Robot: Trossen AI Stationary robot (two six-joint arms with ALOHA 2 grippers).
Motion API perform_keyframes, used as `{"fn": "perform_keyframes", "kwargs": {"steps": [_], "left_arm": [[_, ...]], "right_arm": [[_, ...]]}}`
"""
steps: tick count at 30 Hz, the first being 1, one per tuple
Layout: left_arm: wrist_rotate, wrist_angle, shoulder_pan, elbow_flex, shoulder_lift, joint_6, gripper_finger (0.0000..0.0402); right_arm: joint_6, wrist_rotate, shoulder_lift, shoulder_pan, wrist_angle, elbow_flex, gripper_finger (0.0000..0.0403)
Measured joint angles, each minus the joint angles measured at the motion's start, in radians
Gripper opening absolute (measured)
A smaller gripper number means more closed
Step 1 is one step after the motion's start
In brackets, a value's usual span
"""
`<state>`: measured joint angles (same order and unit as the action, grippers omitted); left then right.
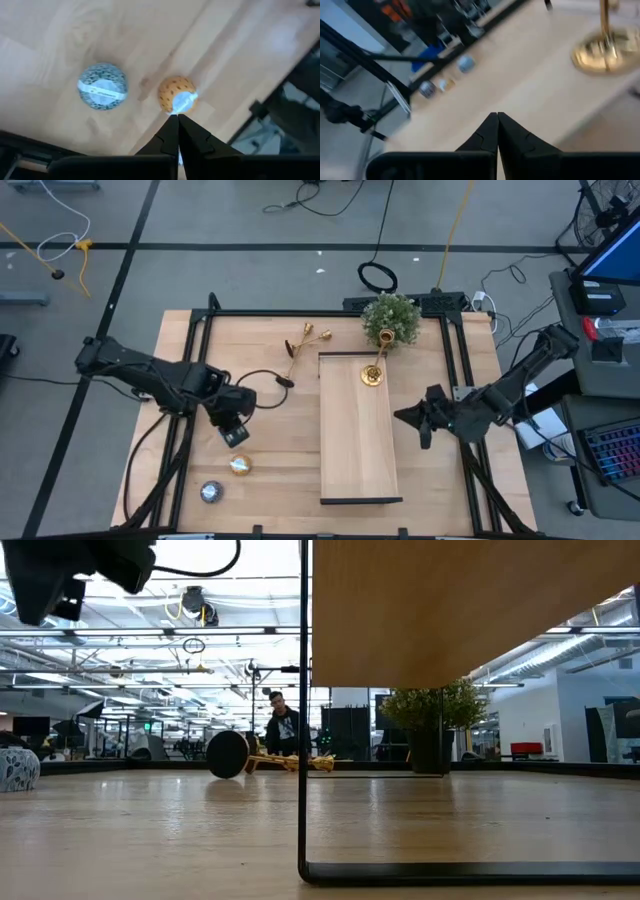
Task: Pick & Place candle stick holders
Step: Put the green patterned scented candle on the shelf
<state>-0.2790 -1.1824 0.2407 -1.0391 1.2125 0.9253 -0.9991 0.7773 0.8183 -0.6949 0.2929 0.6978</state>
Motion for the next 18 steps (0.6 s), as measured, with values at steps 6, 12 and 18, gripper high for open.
{"fn": "perform_keyframes", "kwargs": {"steps": [6,12,18], "left_arm": [[0.010,-0.057,0.022,0.028,-0.001,0.148,0.0055],[-0.017,-0.053,0.039,0.061,-0.001,0.333,0.0135],[-0.019,-0.047,0.063,0.158,-0.001,0.524,0.0230]], "right_arm": [[0.167,0.034,0.001,0.000,-0.200,0.037,0.0000],[0.288,-0.055,-0.007,-0.001,-0.386,0.037,0.0000],[0.339,-0.104,-0.009,-0.014,-0.465,0.037,0.0015]]}}
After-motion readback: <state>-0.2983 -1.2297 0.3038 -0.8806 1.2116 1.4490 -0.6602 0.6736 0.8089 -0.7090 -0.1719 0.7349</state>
